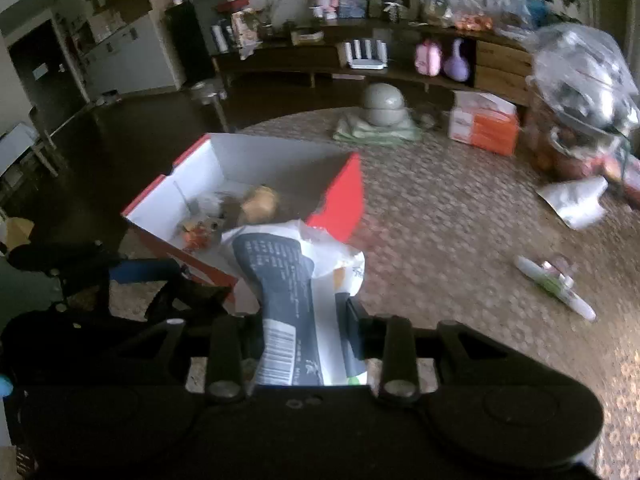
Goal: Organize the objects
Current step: 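Carry the snack bag with the right tool over the box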
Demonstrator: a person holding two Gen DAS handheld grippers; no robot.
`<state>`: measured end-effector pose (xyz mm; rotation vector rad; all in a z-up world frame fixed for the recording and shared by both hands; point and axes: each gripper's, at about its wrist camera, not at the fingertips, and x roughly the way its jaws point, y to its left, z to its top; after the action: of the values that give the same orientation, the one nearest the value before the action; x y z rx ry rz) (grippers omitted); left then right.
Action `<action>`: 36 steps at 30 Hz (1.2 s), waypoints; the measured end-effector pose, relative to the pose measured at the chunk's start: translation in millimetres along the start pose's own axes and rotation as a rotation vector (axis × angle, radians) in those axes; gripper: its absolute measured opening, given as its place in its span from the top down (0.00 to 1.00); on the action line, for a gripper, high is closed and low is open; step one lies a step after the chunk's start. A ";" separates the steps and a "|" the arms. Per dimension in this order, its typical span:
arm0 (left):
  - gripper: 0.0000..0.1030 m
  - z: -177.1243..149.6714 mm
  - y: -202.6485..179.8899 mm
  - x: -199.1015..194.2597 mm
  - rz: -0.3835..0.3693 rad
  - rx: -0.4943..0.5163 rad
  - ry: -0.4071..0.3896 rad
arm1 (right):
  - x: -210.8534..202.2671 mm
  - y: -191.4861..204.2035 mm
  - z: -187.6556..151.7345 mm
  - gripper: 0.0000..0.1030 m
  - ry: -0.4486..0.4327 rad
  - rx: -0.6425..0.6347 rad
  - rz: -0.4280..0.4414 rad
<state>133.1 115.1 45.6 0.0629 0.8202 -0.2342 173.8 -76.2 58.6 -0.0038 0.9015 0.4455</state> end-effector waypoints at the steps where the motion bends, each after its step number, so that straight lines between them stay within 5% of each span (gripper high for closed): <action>1: 0.40 -0.3 7.2 -1.6 0.009 -0.007 0.000 | 3.2 5.0 3.3 0.66 0.001 -0.007 0.003; 22: 0.41 36.7 106.6 13.0 0.222 -0.013 -0.049 | 73.7 55.8 87.4 0.66 -0.036 -0.049 -0.044; 36: 0.41 28.3 133.9 72.4 0.214 -0.066 0.072 | 157.0 62.9 87.3 0.66 0.076 -0.061 -0.096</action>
<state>232.0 227.9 7.4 0.0965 0.8854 -0.0031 300.3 55.8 5.7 -0.1205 0.9578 0.3850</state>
